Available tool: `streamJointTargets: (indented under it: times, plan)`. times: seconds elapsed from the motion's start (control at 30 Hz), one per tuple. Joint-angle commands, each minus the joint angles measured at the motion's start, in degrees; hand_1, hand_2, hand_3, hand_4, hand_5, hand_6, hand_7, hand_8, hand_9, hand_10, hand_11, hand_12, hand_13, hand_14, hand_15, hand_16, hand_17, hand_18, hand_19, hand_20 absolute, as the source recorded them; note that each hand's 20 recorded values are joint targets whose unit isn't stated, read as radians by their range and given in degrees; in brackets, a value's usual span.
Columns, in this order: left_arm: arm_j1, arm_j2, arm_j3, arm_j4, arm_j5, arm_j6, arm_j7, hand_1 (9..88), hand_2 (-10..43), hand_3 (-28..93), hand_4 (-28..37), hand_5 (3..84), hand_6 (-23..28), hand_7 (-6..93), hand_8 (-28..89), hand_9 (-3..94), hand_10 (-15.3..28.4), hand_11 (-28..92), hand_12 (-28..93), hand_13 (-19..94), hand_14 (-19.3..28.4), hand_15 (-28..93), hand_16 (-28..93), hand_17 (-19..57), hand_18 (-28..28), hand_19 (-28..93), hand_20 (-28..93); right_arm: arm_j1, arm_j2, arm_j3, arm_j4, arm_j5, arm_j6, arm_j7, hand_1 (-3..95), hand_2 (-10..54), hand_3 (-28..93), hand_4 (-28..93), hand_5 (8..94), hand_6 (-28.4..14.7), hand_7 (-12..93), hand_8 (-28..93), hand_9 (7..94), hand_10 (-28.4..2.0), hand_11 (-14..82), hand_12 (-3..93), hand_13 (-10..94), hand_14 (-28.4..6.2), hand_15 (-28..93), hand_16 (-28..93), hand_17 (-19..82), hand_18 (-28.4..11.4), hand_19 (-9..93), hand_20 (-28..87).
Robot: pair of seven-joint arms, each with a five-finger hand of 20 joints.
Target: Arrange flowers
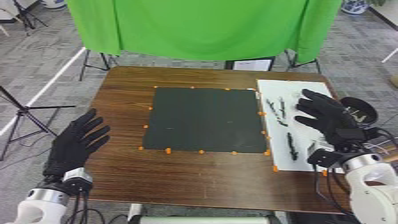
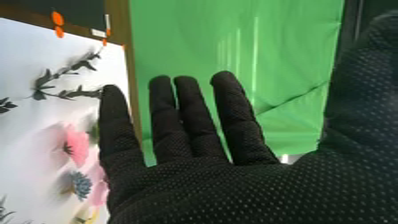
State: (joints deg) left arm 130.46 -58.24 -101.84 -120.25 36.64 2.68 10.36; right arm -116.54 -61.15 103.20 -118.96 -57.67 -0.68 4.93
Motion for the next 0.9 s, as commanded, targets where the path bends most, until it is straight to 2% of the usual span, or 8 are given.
streamJointTargets:
  times: [0.03,0.13,0.23,0.33,0.47,0.6,0.73,0.9]
  plan:
    - [0.57,0.08,-0.27,0.11,-0.08,-0.78,-0.21,25.1,-6.8,68,-28.3,28.3,4.5,19.3,-11,23.8,11.6,20,17,18,16.3,33,-1,-8.7,20.2,40,10,-0.28,1.2,-0.99,-1.87,-4.17,6.33,3.16,16.2,-9.5,85,-28,29.7,-2.0,31,-17,31.9,-11.8,15.3,22.4,26,-9.6,19,28,6,-20.0,39,18]
    - [0.57,0.24,-0.33,0.12,-0.04,-0.98,-0.19,25.2,-6.8,68,-28.3,28.2,4.4,19.4,-11,23.8,11.6,20,17,18,16.3,33,-1,-8.7,20.1,40,10,-1.17,3.46,-2.42,-4.48,-21.86,13.96,8.58,18.1,-9.5,85,-28,36.4,-2.6,38,-20,39.4,-13.3,31.1,24.5,35,-10.4,47,19,12,-21.2,55,24]
    - [0.83,0.22,-0.5,0.02,-0.2,-0.79,-0.05,25.2,-6.8,68,-28.3,28.0,4.4,19.4,-11,23.6,11.6,20,17,18,16.3,33,-1,-8.8,20.0,40,10,-3.27,5.44,-0.37,-6.61,-34.35,10.53,11.47,22.9,-9.5,85,-28,42.5,-1.7,48,-21,46.1,-14.3,47.8,29.6,45,-11.7,70,20,19,-20.4,69,31]
    - [1.04,0.18,-0.65,-0.09,-0.17,-0.74,-0.02,25.3,-6.8,68,-28.3,27.9,4.4,19.5,-11,23.6,11.6,20,17,18,16.3,33,-1,-8.9,20.1,40,10,-3.21,7.8,-0.97,-7.86,-41.84,7.66,15.9,24.0,-9.5,84,-28,45.1,-1.7,49,-22,48.4,-14.6,48.6,29.2,47,-11.8,70,19,20,-20.1,69,32]
    - [1.26,0.2,-0.72,-0.18,-0.22,-0.54,0.12,25.3,-6.7,68,-28.3,27.9,4.4,19.6,-11,23.5,11.7,20,17,18,16.3,33,-1,-8.9,20.1,40,11,-1.29,10.01,-3.77,-9.24,-59.89,-3.41,23.33,21.1,-9.5,78,-28,47.2,-2.3,48,-21,50.5,-15.0,50.7,31.3,48,-13.2,72,22,21,-20.7,72,33]
    - [1.12,0.0,-0.66,-0.16,-0.21,-0.47,-0.01,25.4,-6.4,68,-28.3,27.9,4.5,19.7,-11,23.6,11.7,20,17,18,16.3,34,-1,-8.9,20.1,40,11,-2.12,9.87,-3.8,-10.36,-63.65,-11.5,25.77,29.8,-9.5,59,-28,47.4,-2.6,46,-19,49.7,-14.0,52.4,36.3,48,-13.7,72,26,21,-20.8,71,36]
    - [0.95,0.04,-0.52,-0.13,-0.25,-0.45,-0.1,25.4,-6.4,68,-28.3,27.9,4.4,19.7,-11,23.6,11.7,20,17,18,16.3,34,-1,-8.9,20.0,40,11,-1.39,10.25,-6.35,-9.8,-68.46,-12.37,28.25,37.4,-9.5,38,-28,46.8,-3.1,45,-18,48.1,-14.7,53.7,40.4,47,-14.3,74,27,20,-21.2,71,38]
    - [1.11,-0.03,-0.76,-0.18,-0.22,-0.42,0.05,25.3,-6.4,68,-28.3,27.9,4.4,19.6,-11,23.5,11.6,20,17,18,16.3,34,-1,-8.9,20.0,40,11,-1.24,10.71,-7.4,-9.82,-69.95,-13.39,29.09,31.4,-9.5,48,-28,47.4,-3.2,45,-18,47.1,-15.4,56.8,42.2,47,-14.7,76,29,20,-21.5,71,40]
